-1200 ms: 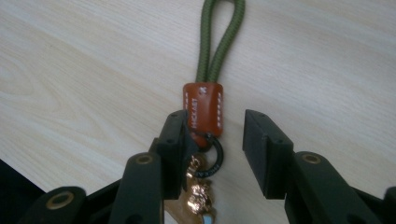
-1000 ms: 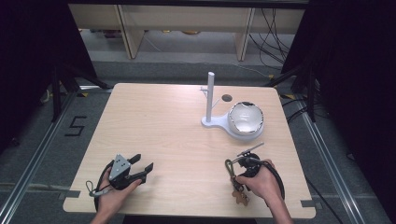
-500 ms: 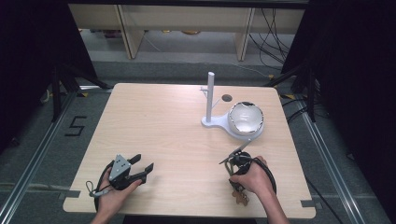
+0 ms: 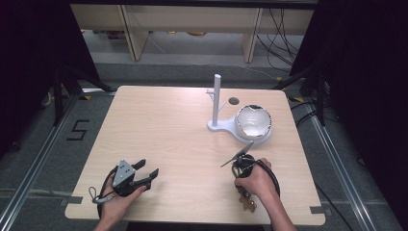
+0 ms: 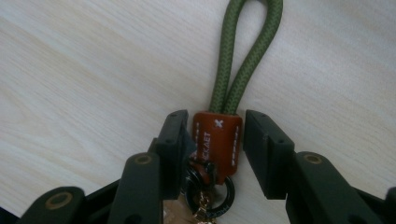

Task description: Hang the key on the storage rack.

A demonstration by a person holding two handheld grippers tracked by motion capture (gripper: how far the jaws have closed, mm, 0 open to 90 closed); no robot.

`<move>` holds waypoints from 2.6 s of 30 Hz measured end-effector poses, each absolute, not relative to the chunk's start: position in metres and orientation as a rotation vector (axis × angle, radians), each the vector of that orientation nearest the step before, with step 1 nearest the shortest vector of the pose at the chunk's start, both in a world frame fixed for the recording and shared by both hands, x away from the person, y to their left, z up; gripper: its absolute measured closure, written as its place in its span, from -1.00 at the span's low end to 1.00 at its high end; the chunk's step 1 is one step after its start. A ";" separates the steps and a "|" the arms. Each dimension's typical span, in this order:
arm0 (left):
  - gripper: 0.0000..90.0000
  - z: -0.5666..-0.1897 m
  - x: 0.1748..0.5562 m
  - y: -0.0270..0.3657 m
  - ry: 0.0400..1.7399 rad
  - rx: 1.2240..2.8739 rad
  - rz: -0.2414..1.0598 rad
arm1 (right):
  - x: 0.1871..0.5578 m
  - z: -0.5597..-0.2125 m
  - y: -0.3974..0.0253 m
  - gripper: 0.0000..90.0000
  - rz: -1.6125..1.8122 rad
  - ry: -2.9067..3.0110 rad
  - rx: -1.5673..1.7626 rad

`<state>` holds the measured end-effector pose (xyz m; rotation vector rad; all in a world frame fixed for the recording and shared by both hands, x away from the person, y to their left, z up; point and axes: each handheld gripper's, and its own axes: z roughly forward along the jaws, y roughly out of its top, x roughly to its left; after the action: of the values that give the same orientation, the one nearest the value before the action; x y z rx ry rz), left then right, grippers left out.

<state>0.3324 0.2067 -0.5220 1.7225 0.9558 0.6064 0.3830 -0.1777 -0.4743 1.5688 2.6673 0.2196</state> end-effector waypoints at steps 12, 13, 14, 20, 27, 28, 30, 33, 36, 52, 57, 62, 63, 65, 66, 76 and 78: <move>-0.21 -0.523 0.333 0.207 0.951 1.715 0.610 | 0.376 -0.476 -0.177 0.50 0.204 2.662 1.533; -0.21 -0.523 0.333 0.207 0.951 1.715 0.610 | 0.375 -0.475 -0.177 0.50 0.211 2.666 1.552; -0.21 -0.523 0.333 0.206 0.951 1.716 0.610 | 0.373 -0.473 -0.178 0.51 0.222 2.645 1.566; -0.21 -0.523 0.332 0.206 0.950 1.715 0.612 | 0.369 -0.464 -0.184 0.51 0.291 2.657 1.617; -0.21 -0.523 0.332 0.206 0.946 1.713 0.616 | 0.361 -0.459 -0.192 0.51 0.385 2.578 1.631; -0.21 -0.523 0.332 0.206 0.946 1.714 0.621 | 0.357 -0.459 -0.194 0.51 0.423 2.561 1.631; -0.21 -0.523 0.332 0.206 0.946 1.713 0.621 | 0.355 -0.461 -0.198 0.51 0.474 2.554 1.582; -0.21 -0.523 0.332 0.206 0.945 1.715 0.622 | 0.352 -0.461 -0.200 0.51 0.507 2.543 1.571; -0.21 -0.523 0.331 0.206 0.945 1.714 0.623 | 0.346 -0.462 -0.202 0.51 0.600 2.506 1.557; -0.21 -0.523 0.331 0.206 0.946 1.713 0.624 | 0.327 -0.470 -0.217 0.51 0.903 2.360 1.413; -0.21 -0.523 0.332 0.206 0.948 1.712 0.623 | 0.322 -0.472 -0.218 0.51 0.911 2.326 1.383; -0.21 -0.523 0.332 0.206 0.948 1.712 0.624 | 0.318 -0.478 -0.217 0.51 1.007 2.271 1.344; -0.21 -0.523 0.332 0.206 0.948 1.712 0.624 | 0.318 -0.478 -0.217 0.51 1.007 2.271 1.344; -0.21 -0.523 0.332 0.206 0.949 1.712 0.624 | 0.318 -0.480 -0.217 0.51 1.042 2.262 1.325; -0.21 -0.523 0.331 0.206 0.948 1.713 0.626 | 0.315 -0.481 -0.217 0.51 1.046 2.231 1.335; -0.21 -0.523 0.332 0.206 0.949 1.715 0.627 | 0.311 -0.487 -0.218 0.51 1.145 2.149 1.259; -0.21 -0.523 0.332 0.206 0.949 1.714 0.627 | 0.310 -0.488 -0.218 0.51 1.165 2.128 1.257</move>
<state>0.3316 0.2055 -0.5226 1.7141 0.9491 0.6274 0.3096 -0.2177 -0.4882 1.2575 2.1280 1.1648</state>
